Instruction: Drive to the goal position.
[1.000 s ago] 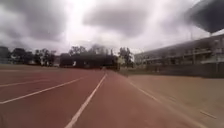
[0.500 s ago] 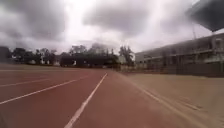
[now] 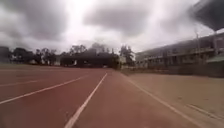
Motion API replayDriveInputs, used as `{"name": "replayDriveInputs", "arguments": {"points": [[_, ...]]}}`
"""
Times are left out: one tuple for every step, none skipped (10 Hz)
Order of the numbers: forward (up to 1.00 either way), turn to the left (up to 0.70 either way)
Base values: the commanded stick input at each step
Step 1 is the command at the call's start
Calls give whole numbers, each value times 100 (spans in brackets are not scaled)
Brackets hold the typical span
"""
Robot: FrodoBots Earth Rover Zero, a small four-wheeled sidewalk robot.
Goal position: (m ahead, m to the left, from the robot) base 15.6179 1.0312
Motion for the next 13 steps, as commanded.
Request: {"name": "replayDriveInputs", "arguments": {"points": [[70,0],[70,0],[70,0],[70,0],[70,0],[70,0],[70,0],[70,0],[70,0],[70,0],[70,0],[70,0],[70,0]]}}
